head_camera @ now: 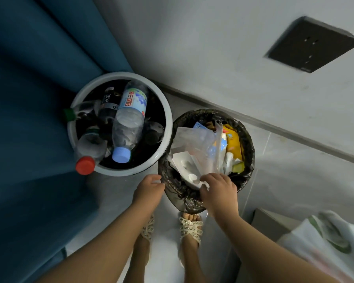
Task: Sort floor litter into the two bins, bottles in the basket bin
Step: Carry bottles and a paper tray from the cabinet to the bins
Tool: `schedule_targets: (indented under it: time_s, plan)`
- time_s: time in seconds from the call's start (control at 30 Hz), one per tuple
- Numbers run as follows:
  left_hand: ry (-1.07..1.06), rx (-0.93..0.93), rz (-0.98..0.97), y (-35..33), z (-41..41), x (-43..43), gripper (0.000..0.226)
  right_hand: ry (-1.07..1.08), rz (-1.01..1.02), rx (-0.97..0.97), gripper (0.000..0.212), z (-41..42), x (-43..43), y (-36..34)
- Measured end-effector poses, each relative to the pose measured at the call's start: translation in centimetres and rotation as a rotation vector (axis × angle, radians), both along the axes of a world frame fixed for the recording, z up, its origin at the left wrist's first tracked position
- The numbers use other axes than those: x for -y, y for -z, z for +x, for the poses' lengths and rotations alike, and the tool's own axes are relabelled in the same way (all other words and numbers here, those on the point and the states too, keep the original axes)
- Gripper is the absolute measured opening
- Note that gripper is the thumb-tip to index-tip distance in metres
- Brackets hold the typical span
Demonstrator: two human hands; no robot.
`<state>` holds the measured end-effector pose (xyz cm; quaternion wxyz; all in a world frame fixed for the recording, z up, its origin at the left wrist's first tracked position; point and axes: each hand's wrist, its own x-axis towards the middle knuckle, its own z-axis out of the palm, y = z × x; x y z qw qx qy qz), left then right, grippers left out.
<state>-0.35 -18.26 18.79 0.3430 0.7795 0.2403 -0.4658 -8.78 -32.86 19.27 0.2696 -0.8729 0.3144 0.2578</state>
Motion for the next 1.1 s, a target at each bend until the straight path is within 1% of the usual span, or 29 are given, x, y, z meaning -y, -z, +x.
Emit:
schedule_targets:
  time_s: [0.07, 0.13, 0.17, 0.23, 0.3, 0.37, 0.43, 0.47, 0.53, 0.63, 0.7, 0.8, 0.9, 1.0, 1.07, 1.1]
  plan:
    - [-0.15, -0.043, -0.039, -0.3, 0.2, -0.4, 0.025, 0.139, -0.081, 0.128, 0.024, -0.5, -0.3, -0.7]
    - [-0.268, -0.072, -0.094, -0.9, 0.4, -0.7, 0.026, 0.282, -0.105, 0.121, 0.023, -0.8, -0.3, -1.1]
    - [-0.319, -0.09, -0.121, -1.1, 0.6, -0.8, 0.028, 0.399, -0.085, 0.096, 0.025, -1.0, -0.2, -1.2]
    - [-0.416, -0.125, -0.162, -1.6, 0.7, -1.0, 0.03, 0.713, -0.014, 0.027, 0.034, -1.1, 0.0, -1.3]
    - [-0.55, -0.165, -0.196, -1.7, 0.9, -1.0, 0.031, 1.007, 0.081, -0.065, 0.049, -1.2, 0.1, -1.1]
    - [-0.672, -0.197, -0.208, -1.5, 1.1, -1.0, 0.033, 1.215, 0.198, -0.107, 0.065, -1.4, 0.0, -0.7]
    - [-0.708, -0.201, -0.198, -1.0, 1.1, -1.3, 0.038, 1.345, 0.31, -0.093, 0.077, -1.5, -0.3, -0.3]
    - [-0.714, -0.199, -0.194, -0.7, 1.1, -1.6, 0.042, 1.388, 0.363, -0.09, 0.079, -1.6, -0.4, -0.2]
    - [-0.743, -0.186, -0.23, -0.5, 1.2, -2.1, 0.05, 1.458, 0.471, -0.103, 0.078, -1.8, -0.8, 0.1]
    - [-0.819, -0.161, -0.328, -0.3, 1.7, -2.5, 0.055, 1.53, 0.617, -0.123, 0.067, -2.1, -1.5, 0.9]
    - [-0.911, -0.156, -0.364, 0.1, 2.3, -2.8, 0.056, 1.548, 0.691, -0.103, 0.056, -2.5, -2.0, 1.7]
    - [-0.98, -0.138, -0.374, 1.3, 3.2, -3.6, 0.046, 1.585, 0.753, -0.02, 0.045, -2.7, -2.5, 2.8]
    - [-0.982, -0.142, -0.359, 2.6, 3.8, -4.4, 0.026, 1.642, 0.785, 0.067, 0.045, -2.5, -2.7, 3.7]
    - [-0.977, -0.114, -0.357, 3.5, 4.2, -4.5, 0.025, 1.759, 0.814, 0.129, 0.047, -2.3, -2.5, 5.0]
    - [-1.008, -0.098, -0.387, 4.0, 4.8, -4.0, 0.013, 1.78, 0.797, 0.147, 0.046, -2.4, -2.4, 5.3]
    - [-1.034, -0.104, -0.398, 3.9, 5.0, -3.7, 0.016, 1.78, 0.783, 0.162, 0.045, -2.5, -2.4, 5.4]
